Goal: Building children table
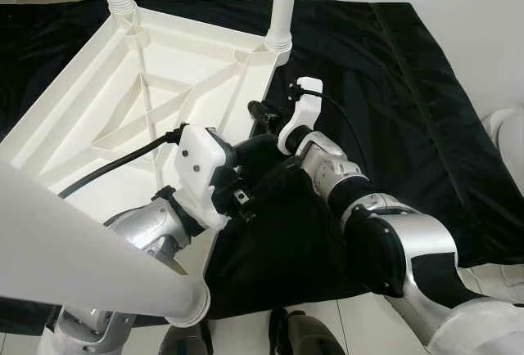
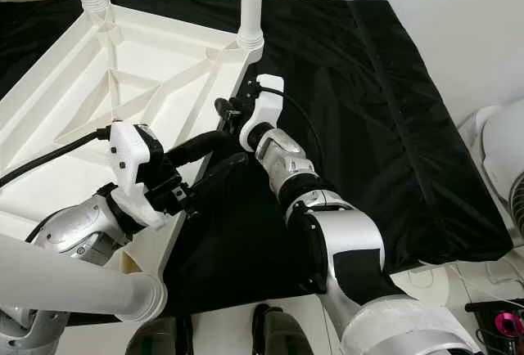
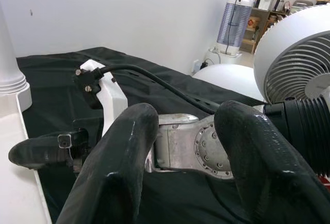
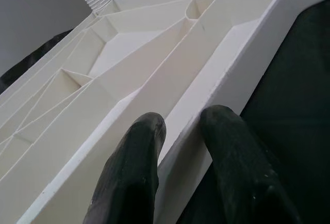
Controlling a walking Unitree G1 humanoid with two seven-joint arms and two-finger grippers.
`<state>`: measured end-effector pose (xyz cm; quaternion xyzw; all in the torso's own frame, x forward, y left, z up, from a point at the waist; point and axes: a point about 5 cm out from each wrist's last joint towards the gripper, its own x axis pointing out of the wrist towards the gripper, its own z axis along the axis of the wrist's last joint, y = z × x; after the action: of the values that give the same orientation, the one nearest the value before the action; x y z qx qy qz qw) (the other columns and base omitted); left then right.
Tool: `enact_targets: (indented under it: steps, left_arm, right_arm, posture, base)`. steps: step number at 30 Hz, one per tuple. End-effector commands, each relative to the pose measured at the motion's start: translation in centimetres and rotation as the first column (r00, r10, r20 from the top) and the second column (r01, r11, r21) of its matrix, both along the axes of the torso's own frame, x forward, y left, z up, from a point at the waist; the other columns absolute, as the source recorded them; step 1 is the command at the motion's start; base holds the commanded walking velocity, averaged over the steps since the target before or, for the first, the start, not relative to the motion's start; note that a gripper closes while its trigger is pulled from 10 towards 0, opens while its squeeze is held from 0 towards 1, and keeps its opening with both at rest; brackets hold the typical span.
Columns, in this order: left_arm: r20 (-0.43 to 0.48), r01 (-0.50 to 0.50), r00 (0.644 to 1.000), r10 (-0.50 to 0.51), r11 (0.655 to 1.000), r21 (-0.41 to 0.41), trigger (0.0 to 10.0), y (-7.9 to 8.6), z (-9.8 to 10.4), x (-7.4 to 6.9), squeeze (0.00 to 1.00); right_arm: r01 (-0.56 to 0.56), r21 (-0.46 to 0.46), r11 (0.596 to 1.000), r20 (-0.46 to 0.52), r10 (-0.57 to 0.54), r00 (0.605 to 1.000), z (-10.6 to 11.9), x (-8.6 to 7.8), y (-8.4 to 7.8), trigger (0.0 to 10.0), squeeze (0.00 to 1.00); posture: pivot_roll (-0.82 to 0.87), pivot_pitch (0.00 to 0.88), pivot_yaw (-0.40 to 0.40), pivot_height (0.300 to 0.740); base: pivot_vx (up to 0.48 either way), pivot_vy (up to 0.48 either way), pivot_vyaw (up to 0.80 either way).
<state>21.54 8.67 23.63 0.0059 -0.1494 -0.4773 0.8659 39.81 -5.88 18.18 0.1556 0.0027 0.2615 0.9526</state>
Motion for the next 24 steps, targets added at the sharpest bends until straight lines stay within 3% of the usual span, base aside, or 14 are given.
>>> enact_targets:
  steps: [1, 7, 12, 16, 18, 24]
  left_arm:
    - [-0.008, -0.097, 0.995, 0.097, 0.995, 0.002, 10.0, 0.8, -0.1, 0.7, 0.00]
    - [-0.007, -0.181, 0.983, 0.181, 0.983, 0.038, 10.0, 2.8, -0.3, 2.4, 0.00]
    - [-0.082, -0.251, 0.962, 0.259, 0.964, 0.092, 10.0, 5.4, -1.0, 4.2, 0.00]
    - [-0.094, -0.268, 0.955, 0.282, 0.953, 0.141, 10.0, 6.5, -1.5, 4.6, 0.00]
    - [-0.039, -0.280, 0.955, 0.295, 0.936, 0.215, 10.0, 7.7, -2.0, 4.7, 0.00]
    - [-0.023, -0.286, 0.953, 0.301, 0.925, 0.251, 10.0, 8.6, -2.4, 5.0, 0.00]
  right_arm:
    - [0.053, -0.027, 0.998, 0.000, -0.053, 0.999, -1.2, -0.2, -1.3, 10.0, 0.00]
    - [0.124, -0.031, 0.992, 0.094, -0.120, 0.988, -1.6, -0.5, -3.8, 10.0, 0.00]
    - [0.127, -0.036, 0.991, 0.198, -0.117, 0.973, -2.1, -1.6, -5.7, 10.0, 0.00]
    - [0.114, -0.057, 0.992, 0.233, -0.098, 0.968, -2.7, -2.5, -6.3, 10.0, 0.00]
    - [0.104, -0.083, 0.991, 0.275, -0.078, 0.958, -3.2, -4.0, -6.9, 10.0, 0.00]
    - [0.099, -0.087, 0.991, 0.305, -0.069, 0.950, -3.2, -5.1, -7.2, 10.0, 0.00]
  posture:
    - [0.12, 0.190, -0.004, 0.740]
    - [0.10, 0.182, 0.006, 0.740]
    - [0.09, 0.174, 0.006, 0.740]
    - [0.08, 0.167, 0.001, 0.740]
    - [0.07, 0.163, 0.000, 0.740]
    - [0.07, 0.160, -0.001, 0.740]
  base:
    - [0.000, 0.000, 0.00]
    - [0.000, 0.000, 0.00]
    - [0.000, 0.000, 0.00]
    - [0.000, 0.000, 0.00]
    - [0.000, 0.000, 0.00]
    - [0.000, 0.000, 0.00]
